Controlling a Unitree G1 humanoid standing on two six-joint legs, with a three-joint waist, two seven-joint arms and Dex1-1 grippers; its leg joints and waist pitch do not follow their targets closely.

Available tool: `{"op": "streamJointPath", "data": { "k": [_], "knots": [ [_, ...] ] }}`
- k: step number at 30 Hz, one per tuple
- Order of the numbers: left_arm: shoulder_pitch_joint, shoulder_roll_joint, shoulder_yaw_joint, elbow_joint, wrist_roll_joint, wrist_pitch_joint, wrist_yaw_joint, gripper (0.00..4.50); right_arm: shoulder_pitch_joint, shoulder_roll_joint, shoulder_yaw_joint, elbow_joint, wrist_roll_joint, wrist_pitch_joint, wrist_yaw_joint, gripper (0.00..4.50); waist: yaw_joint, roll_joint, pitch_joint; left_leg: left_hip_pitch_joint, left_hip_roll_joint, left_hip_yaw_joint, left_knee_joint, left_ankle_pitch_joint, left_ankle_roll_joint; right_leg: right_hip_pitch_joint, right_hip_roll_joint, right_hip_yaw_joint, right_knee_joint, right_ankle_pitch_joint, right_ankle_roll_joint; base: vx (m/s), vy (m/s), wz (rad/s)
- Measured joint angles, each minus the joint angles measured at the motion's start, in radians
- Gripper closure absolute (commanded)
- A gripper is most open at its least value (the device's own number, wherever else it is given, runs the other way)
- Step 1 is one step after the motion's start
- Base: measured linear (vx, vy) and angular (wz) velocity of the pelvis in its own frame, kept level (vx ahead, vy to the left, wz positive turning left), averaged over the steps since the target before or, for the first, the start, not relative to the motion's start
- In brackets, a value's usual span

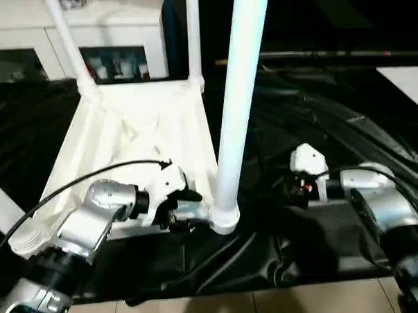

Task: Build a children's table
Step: Rotate table base

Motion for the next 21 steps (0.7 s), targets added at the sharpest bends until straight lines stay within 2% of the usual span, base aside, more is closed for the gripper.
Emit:
{"op": "streamJointPath", "data": {
  "k": [6,13,16,17,20,21],
  "knots": [
    [0.046,0.033,0.012,-0.043,-0.010,0.010,-0.018,1.83,0.066,0.006,0.000,-0.118,0.004,0.087,-0.051,1.29,0.001,0.001,0.000,-0.001,0.000,-0.001,0.000,0.000,0.000,0.000,0.000,0.000,-0.002,0.000,0.000,0.000,0.000,0.00],
    [0.068,0.036,0.012,-0.065,-0.008,0.003,-0.015,2.53,0.103,0.005,0.000,-0.193,0.022,0.135,-0.079,1.29,0.003,0.002,-0.001,-0.001,0.000,-0.001,-0.002,0.000,0.000,0.000,0.000,0.000,-0.002,0.000,0.000,0.000,0.000,0.00],
    [0.068,0.036,0.011,-0.040,-0.005,-0.009,-0.024,2.67,0.109,0.005,0.001,-0.201,0.023,0.158,-0.091,1.29,0.002,0.005,-0.002,0.000,0.000,-0.001,-0.002,0.000,0.000,0.000,0.000,0.000,-0.003,0.000,0.000,0.000,0.000,0.00],
    [0.068,0.036,0.010,-0.031,-0.003,-0.014,-0.025,2.88,0.109,0.005,0.001,-0.204,0.023,0.160,-0.091,1.29,0.002,0.005,-0.002,0.000,0.000,-0.001,-0.002,0.000,0.000,0.000,0.000,0.000,-0.003,0.000,0.000,0.000,0.000,0.00],
    [0.068,0.033,0.004,0.007,0.014,-0.037,-0.028,3.03,0.112,0.003,0.002,-0.221,0.023,0.162,-0.097,1.29,-0.001,0.006,-0.003,0.000,0.000,-0.001,-0.002,0.000,0.000,0.000,0.000,0.000,-0.003,0.000,0.000,0.000,0.000,0.00],
    [0.067,0.032,0.004,0.012,0.017,-0.043,-0.029,3.22,0.113,0.001,0.002,-0.225,0.024,0.163,-0.098,1.29,-0.001,0.007,-0.004,0.000,0.000,-0.001,-0.002,0.000,0.000,0.001,0.000,0.000,-0.003,0.000,0.000,0.000,0.000,0.00]
  ]
}}
